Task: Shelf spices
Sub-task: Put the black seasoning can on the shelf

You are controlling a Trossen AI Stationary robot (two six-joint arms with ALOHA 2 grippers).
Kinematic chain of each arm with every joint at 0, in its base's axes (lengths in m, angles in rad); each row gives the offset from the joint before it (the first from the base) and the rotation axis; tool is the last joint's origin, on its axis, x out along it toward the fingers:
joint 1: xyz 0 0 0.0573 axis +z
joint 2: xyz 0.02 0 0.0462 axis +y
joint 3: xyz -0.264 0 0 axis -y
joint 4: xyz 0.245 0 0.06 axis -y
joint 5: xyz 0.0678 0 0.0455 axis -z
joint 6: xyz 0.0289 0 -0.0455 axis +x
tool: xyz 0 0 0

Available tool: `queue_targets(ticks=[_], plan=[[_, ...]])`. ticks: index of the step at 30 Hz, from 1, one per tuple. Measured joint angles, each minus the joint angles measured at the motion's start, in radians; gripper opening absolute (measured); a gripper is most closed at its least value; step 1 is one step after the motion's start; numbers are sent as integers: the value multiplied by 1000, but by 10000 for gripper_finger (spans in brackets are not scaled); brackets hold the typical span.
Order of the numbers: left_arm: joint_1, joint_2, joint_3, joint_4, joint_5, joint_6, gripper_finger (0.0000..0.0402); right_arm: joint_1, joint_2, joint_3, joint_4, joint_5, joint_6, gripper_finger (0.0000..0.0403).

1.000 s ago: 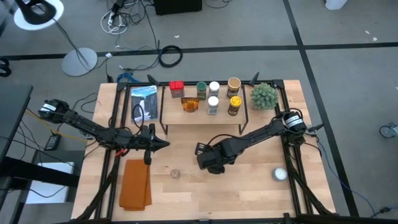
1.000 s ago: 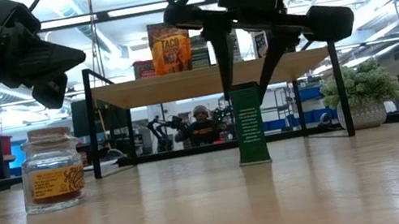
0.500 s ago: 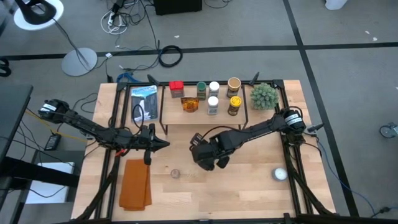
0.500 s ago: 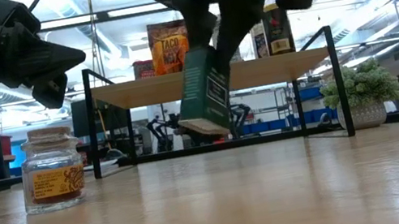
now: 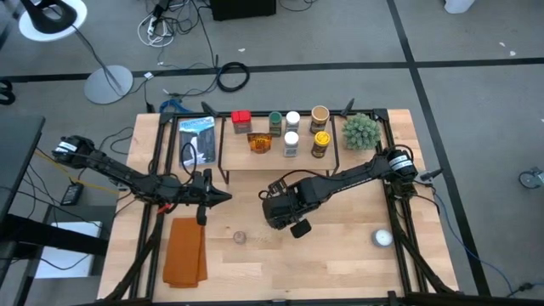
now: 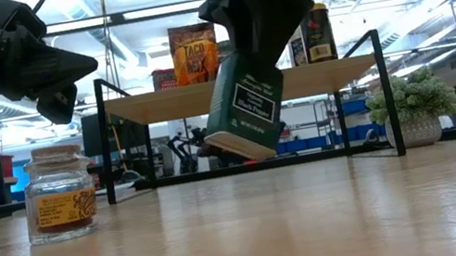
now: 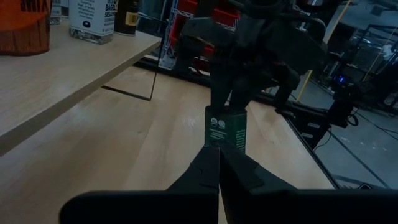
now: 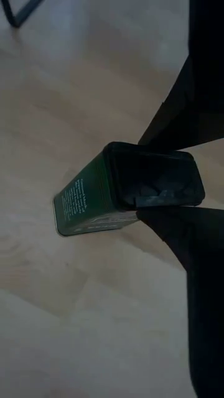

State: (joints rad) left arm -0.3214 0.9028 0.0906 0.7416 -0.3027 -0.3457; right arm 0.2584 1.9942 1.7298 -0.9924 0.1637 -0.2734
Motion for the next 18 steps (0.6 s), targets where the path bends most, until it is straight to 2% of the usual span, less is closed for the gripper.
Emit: queue_targets(ticks=[11, 18], plan=[[1, 0, 0, 15, -29, 24, 5, 0, 0, 0, -5, -2, 162, 121], [0, 0, 0, 24, 12, 20, 5, -21, 0, 0, -16, -3, 314, 121]])
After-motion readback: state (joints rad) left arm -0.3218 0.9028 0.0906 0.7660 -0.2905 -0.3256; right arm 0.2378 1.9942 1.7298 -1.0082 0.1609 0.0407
